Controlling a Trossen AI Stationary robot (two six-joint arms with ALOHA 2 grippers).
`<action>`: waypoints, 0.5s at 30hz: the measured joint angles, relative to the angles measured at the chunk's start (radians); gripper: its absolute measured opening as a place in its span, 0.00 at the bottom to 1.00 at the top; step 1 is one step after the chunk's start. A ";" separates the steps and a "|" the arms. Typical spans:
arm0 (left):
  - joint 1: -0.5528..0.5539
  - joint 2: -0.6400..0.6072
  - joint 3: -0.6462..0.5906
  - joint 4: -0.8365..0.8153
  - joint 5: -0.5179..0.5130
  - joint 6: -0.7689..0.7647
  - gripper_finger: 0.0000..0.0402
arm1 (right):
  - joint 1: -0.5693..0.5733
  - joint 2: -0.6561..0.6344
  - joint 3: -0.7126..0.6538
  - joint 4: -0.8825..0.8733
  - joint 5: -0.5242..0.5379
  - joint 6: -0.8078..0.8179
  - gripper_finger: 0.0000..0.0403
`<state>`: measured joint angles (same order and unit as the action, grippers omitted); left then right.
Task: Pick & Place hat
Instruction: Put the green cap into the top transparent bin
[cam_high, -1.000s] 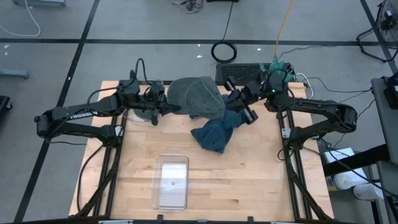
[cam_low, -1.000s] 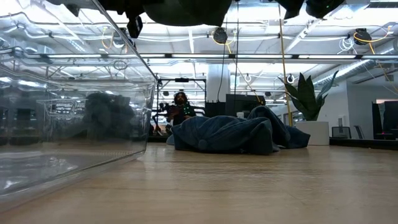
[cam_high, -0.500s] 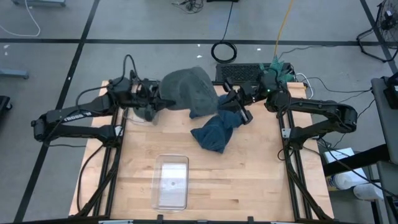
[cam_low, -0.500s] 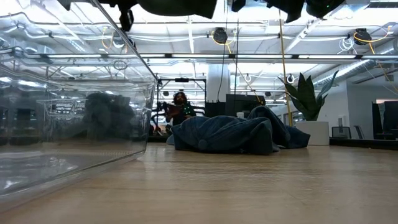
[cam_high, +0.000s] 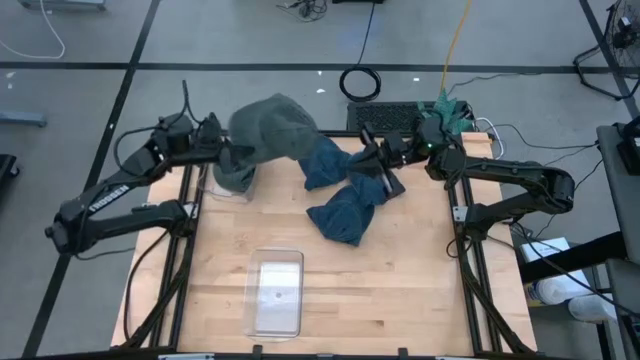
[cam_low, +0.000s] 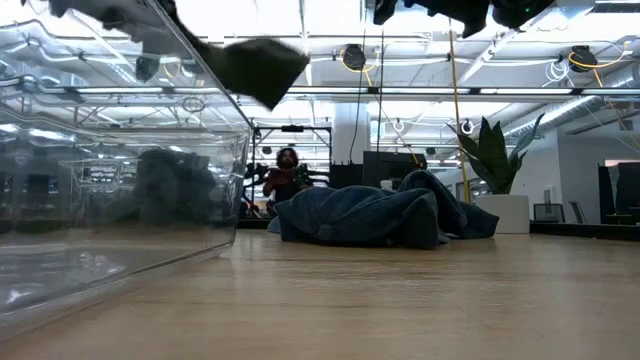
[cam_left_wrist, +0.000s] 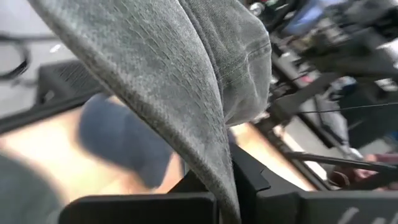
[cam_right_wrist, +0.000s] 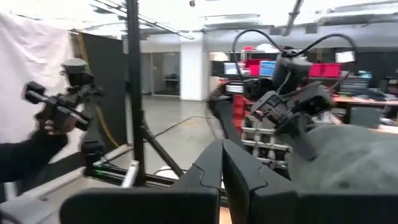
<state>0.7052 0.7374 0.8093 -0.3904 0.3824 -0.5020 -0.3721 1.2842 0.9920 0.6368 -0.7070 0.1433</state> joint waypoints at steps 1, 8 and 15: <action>0.023 -0.001 0.000 -0.031 0.010 0.003 0.02 | 0.000 0.000 0.000 -0.007 0.007 -0.009 0.00; 0.181 0.002 0.039 -0.251 0.236 -0.004 0.02 | 0.000 0.000 0.000 -0.060 0.033 -0.036 0.00; 0.315 0.042 0.310 -0.783 0.098 0.143 0.02 | 0.000 0.000 0.000 -0.084 0.030 -0.050 0.00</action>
<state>1.0197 0.7790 1.1192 -1.1732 0.4802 -0.3586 -0.3721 1.2846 0.9916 0.5526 -0.6769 0.0938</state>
